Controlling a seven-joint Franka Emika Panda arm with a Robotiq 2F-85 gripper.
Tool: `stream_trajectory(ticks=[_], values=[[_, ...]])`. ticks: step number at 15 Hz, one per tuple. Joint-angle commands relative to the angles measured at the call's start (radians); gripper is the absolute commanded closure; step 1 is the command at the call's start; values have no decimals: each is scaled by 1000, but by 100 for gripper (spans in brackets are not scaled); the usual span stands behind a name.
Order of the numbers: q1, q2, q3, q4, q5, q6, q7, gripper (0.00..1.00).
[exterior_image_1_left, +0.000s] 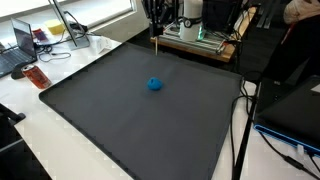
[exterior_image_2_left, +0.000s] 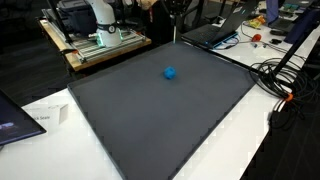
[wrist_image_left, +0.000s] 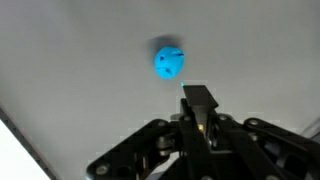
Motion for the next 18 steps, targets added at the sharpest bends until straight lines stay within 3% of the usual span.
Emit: stream_trajectory(ticks=[1,6,7,9,16,17,18], values=[[-17,-8,14,44,1,-87,-91,97],[-16,6,12,108,2,-171,-191,97],[-15,9,11,121,8,-185,-219,64],[-13,10,10,142,15,-208,-282,56],[-7,108,15,221,-21,-337,-519,6],[-10,45,13,174,0,-297,-472,22],[-9,66,14,180,-1,-304,-488,16]])
